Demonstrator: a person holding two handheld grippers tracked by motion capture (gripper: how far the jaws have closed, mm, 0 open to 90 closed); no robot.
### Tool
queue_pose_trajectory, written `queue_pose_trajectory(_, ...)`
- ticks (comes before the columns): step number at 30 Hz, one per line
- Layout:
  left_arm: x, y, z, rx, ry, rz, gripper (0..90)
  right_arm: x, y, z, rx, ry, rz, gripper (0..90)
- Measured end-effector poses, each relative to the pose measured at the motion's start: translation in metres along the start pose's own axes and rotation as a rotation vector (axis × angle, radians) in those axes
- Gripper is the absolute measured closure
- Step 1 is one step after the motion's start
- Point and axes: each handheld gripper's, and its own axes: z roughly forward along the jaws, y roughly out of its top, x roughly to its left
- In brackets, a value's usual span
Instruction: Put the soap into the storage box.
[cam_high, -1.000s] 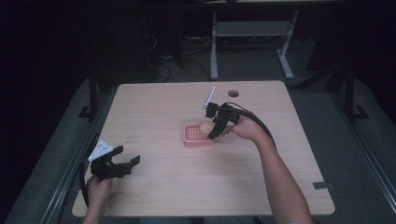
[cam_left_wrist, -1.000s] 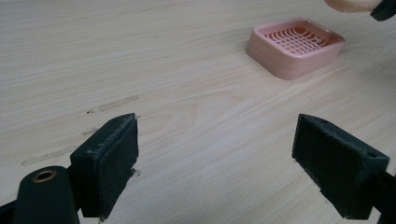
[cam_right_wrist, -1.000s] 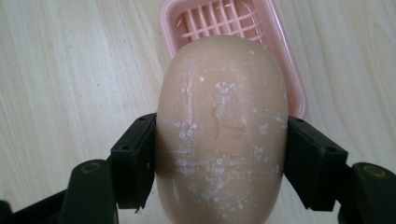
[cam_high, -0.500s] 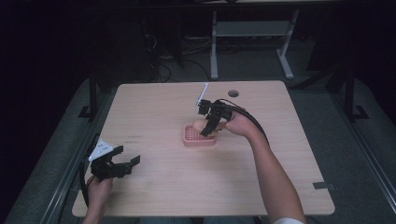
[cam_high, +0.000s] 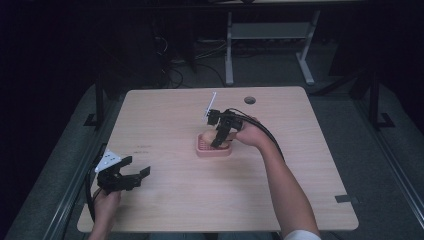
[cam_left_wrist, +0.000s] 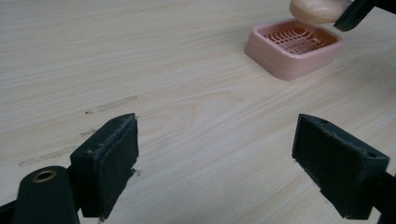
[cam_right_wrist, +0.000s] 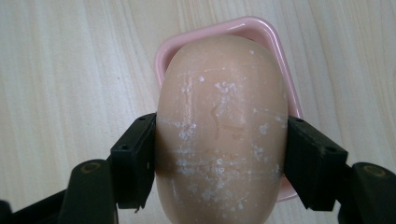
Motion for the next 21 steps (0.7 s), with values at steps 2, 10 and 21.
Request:
queue_pose_trajectory(2, 0.0, 0.0, 0.0, 0.001, 0.0, 0.001, 14.2, -0.002, 0.0, 0.002, 0.006, -0.003, 0.005, 31.7)
queue_pose_trajectory(10, 0.0, 0.0, 0.0, 0.002, 0.001, -0.001, 14.2, -0.006, 0.001, 0.013, 0.016, 0.003, 0.004, 31.7)
queue_pose_trajectory(21, 0.0, 0.0, 0.001, -0.003, -0.001, -0.004, 14.2, -0.007, 0.006, 0.022, 0.029, 0.005, -0.004, 31.6)
